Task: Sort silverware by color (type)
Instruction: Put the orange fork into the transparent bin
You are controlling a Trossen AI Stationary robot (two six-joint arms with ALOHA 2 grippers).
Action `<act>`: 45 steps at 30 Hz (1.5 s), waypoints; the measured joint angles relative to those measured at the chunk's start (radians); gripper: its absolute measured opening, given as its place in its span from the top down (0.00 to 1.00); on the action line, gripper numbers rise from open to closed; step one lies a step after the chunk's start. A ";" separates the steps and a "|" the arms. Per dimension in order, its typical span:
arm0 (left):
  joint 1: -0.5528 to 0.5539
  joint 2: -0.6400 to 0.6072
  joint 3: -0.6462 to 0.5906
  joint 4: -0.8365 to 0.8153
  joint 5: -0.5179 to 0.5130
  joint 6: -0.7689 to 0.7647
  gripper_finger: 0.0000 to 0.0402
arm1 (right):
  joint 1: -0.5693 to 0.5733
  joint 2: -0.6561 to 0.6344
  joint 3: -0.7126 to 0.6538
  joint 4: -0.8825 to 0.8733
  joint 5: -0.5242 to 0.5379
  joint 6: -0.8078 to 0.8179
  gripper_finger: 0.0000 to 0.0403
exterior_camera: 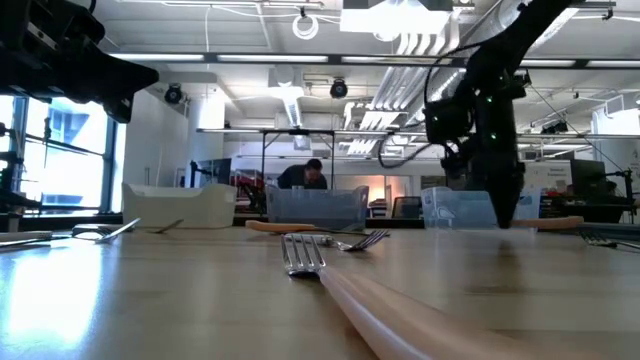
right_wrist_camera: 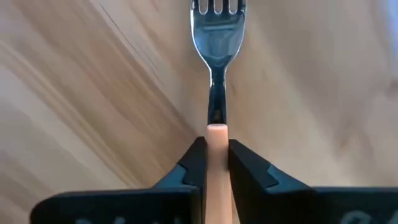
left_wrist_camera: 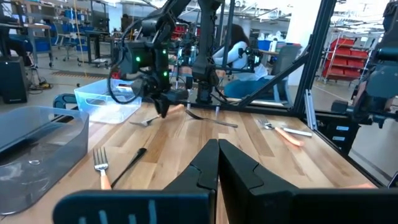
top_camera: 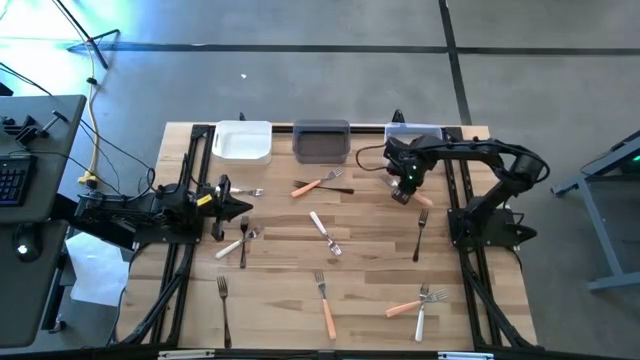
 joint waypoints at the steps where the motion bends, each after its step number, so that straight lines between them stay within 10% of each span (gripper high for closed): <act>1: 0.000 0.000 0.000 0.000 0.000 0.000 1.00 | 0.004 -0.002 0.020 -0.007 -0.007 -0.009 0.90; 19: 0.000 0.002 0.000 0.000 0.000 0.000 1.00 | -0.091 -0.004 0.403 -0.280 0.185 -0.206 0.92; 28: 0.000 0.002 0.000 0.000 0.000 0.000 1.00 | -0.288 0.000 0.342 -0.164 0.249 -0.341 0.92; 45: 0.000 0.002 0.000 0.000 0.000 -0.009 1.00 | -0.329 0.099 0.305 -0.074 0.217 -0.414 0.92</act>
